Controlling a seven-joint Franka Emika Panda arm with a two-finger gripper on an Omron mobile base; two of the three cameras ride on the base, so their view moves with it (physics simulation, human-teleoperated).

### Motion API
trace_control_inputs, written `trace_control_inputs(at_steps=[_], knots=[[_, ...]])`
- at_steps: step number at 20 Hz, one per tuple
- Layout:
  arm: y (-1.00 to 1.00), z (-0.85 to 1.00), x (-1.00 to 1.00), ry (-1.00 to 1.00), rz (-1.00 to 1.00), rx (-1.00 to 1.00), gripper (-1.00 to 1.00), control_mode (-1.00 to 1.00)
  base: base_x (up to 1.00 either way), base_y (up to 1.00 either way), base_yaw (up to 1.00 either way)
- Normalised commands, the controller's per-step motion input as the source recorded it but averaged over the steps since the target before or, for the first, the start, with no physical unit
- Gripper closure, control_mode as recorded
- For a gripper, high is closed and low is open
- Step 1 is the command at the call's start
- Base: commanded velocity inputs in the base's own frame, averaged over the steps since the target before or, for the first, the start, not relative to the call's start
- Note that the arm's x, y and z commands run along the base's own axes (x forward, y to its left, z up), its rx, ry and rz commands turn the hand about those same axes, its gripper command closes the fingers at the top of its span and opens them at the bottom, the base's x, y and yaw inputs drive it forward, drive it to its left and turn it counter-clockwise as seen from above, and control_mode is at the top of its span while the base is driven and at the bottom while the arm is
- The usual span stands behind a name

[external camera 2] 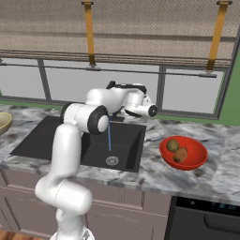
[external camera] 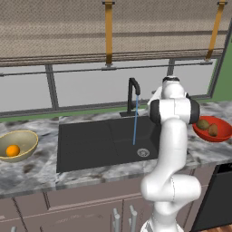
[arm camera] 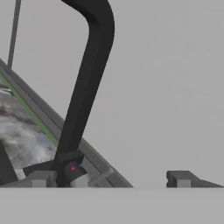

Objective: Pick the potatos from the sink and place them in one bowl. Place the orange in the other bowl. Then turn off the sink faucet.

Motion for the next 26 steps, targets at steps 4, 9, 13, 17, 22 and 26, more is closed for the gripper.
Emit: trace_control_inputs(at_steps=[4, 9, 13, 17, 22, 26], knots=[[0.00, 0.00, 0.00, 0.00, 0.00, 0.04, -1.00, -1.00, 0.00, 0.00, 0.00], [0.09, 0.01, -0.03, 0.03, 0.00, 0.02, -1.00, -1.00, 0.00, 0.00, 0.00], [0.16, 0.01, -0.09, 0.05, 0.00, 0.00, -1.00, -1.00, 0.00, 0.00, 0.00], [0.18, 0.01, -0.06, 0.04, 0.00, 0.00, -1.00, -1.00, 0.00, 0.00, 0.00], [0.03, 0.00, 0.00, 0.02, 0.00, 0.00, -1.00, -1.00, 0.00, 0.00, 0.00], [0.00, -0.06, 0.00, 0.00, 0.00, 0.00, -1.00, -1.00, 0.00, 0.00, 0.00]])
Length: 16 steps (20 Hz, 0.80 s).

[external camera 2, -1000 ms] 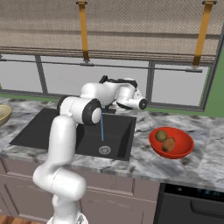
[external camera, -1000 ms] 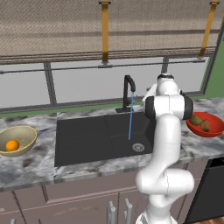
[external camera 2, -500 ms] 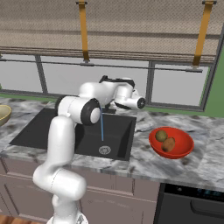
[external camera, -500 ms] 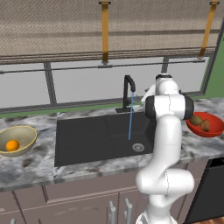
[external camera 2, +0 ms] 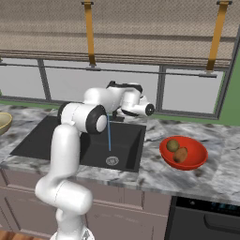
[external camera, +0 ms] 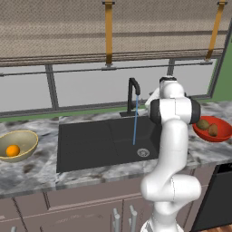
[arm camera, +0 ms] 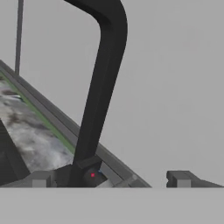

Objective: Pick the potatos from the sink and place them in one bowl. Place the orange in the other bowl. Then turn off the sink faucet.

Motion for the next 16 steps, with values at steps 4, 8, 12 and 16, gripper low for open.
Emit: trace_control_inputs(at_steps=[4, 8, 12, 16], knots=[[0.00, -0.22, 0.08, 0.00, 0.00, 0.00, -1.00, -1.00, 0.00, 0.00, 0.00], [-0.05, -0.32, 0.16, 0.00, 0.00, 0.00, -1.00, -1.00, 0.00, 0.00, 0.00], [-0.09, -0.28, 0.26, 0.00, 0.00, 0.00, -1.00, -1.00, 0.00, 0.00, 0.00], [-0.15, -0.17, 0.26, 0.00, -0.01, 0.00, -1.00, -1.00, 0.00, 0.00, 0.00]])
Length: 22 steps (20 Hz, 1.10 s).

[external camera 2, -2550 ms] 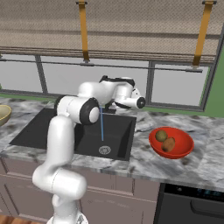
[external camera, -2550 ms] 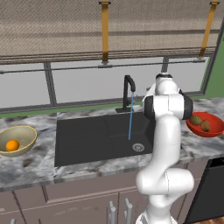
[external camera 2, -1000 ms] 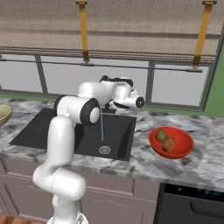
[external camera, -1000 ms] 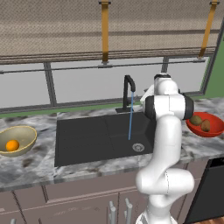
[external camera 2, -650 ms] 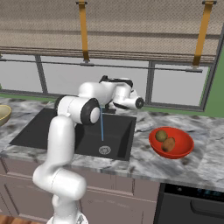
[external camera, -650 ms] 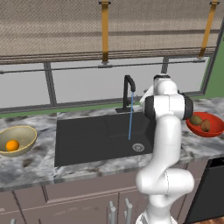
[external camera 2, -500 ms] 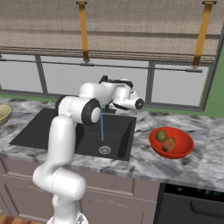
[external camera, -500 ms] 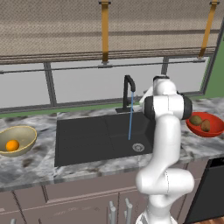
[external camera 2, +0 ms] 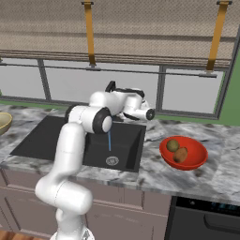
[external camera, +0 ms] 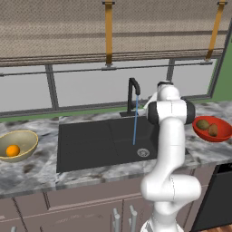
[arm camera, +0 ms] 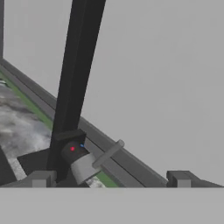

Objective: Pick the potatos from the sink and place them in one bowl. Place the orange in the other bowl. Then turn off the sink faucet.

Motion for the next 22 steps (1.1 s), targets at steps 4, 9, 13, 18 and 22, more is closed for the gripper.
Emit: trace_control_inputs(at_steps=[4, 9, 13, 18, 22], knots=[[-0.27, -0.08, 0.32, 0.00, -0.02, 0.00, -1.00, -1.00, 0.00, 0.00, 0.00], [-0.12, 0.00, 0.35, 0.00, -0.02, 0.00, -1.00, -1.00, 0.00, 0.00, 0.00], [0.00, 0.00, 0.33, 0.00, -0.01, 0.01, -1.00, -1.00, 0.00, 0.00, 0.00], [0.00, -0.04, 0.21, 0.00, 0.00, 0.03, -1.00, -1.00, 0.00, 0.00, 0.00], [0.00, 0.02, 0.07, 0.00, -0.02, 0.03, -1.00, -1.00, 0.00, 0.00, 0.00]])
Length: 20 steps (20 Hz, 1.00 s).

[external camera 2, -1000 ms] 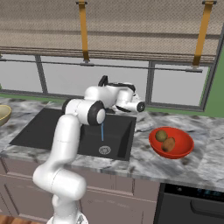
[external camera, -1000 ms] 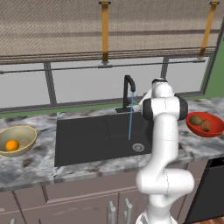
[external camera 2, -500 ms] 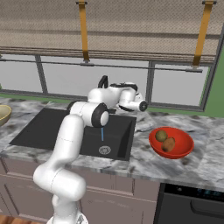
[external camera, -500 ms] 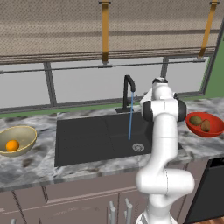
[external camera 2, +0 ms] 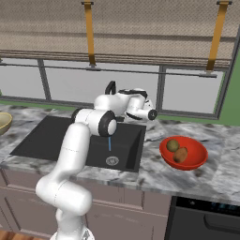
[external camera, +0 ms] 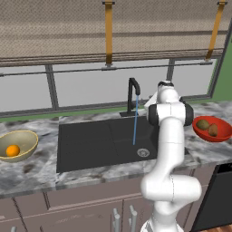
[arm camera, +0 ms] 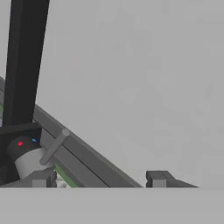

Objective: Pick the potatos from the sink and place them in one bowl. Place the orange in the other bowl. Then turn off the sink faucet.

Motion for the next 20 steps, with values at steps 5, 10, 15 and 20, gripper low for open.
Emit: trace_control_inputs(at_steps=[5, 10, 15, 20], knots=[[0.00, 0.28, 0.00, 0.00, -0.06, 0.05, -1.00, -1.00, 0.00, 0.00, 0.00], [0.04, 0.31, 0.00, 0.03, -0.06, 0.03, -1.00, -1.00, 0.00, 0.00, 0.00], [0.14, 0.10, 0.00, 0.02, -0.06, 0.01, -1.00, -1.00, 0.00, 0.00, 0.00], [0.33, -0.15, 0.00, 0.00, -0.04, 0.00, -1.00, -1.00, 0.00, 0.00, 0.00]])
